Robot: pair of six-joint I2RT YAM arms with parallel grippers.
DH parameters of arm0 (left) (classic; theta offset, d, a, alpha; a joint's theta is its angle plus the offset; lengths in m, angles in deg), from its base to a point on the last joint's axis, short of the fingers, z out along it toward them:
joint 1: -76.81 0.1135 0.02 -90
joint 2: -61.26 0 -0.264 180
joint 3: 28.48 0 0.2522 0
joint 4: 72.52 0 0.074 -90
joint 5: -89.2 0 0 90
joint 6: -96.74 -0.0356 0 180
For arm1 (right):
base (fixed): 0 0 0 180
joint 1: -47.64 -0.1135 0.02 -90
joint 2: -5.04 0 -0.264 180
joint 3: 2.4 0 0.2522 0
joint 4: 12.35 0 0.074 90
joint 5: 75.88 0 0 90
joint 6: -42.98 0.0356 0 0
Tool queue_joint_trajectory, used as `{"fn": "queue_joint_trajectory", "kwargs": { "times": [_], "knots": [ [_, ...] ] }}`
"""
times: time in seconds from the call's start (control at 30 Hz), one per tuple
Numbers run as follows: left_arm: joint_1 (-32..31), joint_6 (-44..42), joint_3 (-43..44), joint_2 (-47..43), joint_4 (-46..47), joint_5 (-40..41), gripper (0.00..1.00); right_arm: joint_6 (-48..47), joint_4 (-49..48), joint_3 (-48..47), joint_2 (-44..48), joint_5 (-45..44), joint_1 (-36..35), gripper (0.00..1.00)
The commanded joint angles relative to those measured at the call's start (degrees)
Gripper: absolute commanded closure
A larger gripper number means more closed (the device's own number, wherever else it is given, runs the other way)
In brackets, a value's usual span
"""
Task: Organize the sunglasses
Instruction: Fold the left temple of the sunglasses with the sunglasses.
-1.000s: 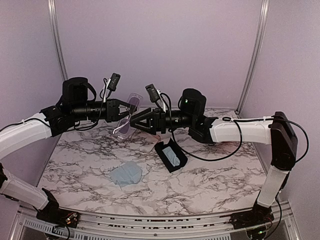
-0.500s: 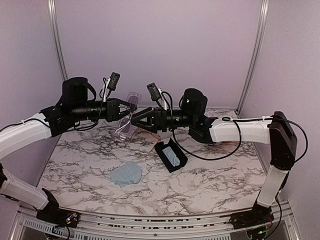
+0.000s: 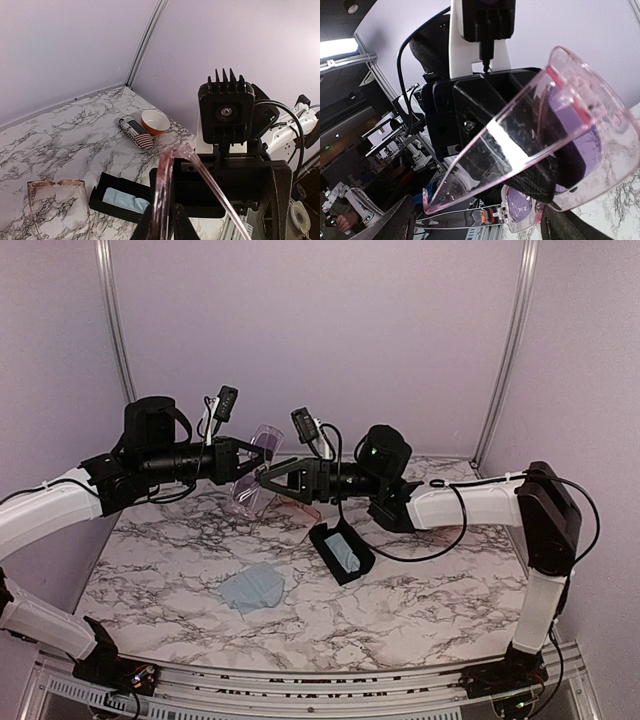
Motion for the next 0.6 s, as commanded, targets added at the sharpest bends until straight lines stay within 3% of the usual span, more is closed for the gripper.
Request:
{"fn": "queue_joint_trajectory", "kwargs": {
  "times": [0.0,0.27,0.57],
  "knots": [
    [0.21,-1.24,-0.62,-0.88,-0.67,2.98,0.88,0.37,-0.54,-4.03,-0.75,-0.36,-1.12,0.20],
    [0.16,-0.53,-0.86,-1.24,0.03,2.53,0.88,-0.93,2.29,-5.93,-3.01,-1.44,-1.13,0.56],
    [0.16,0.36,-0.80,-0.99,0.32,1.91,0.87,-0.78,1.25,-6.29,-2.95,-1.25,-1.00,0.65]
  ]
}}
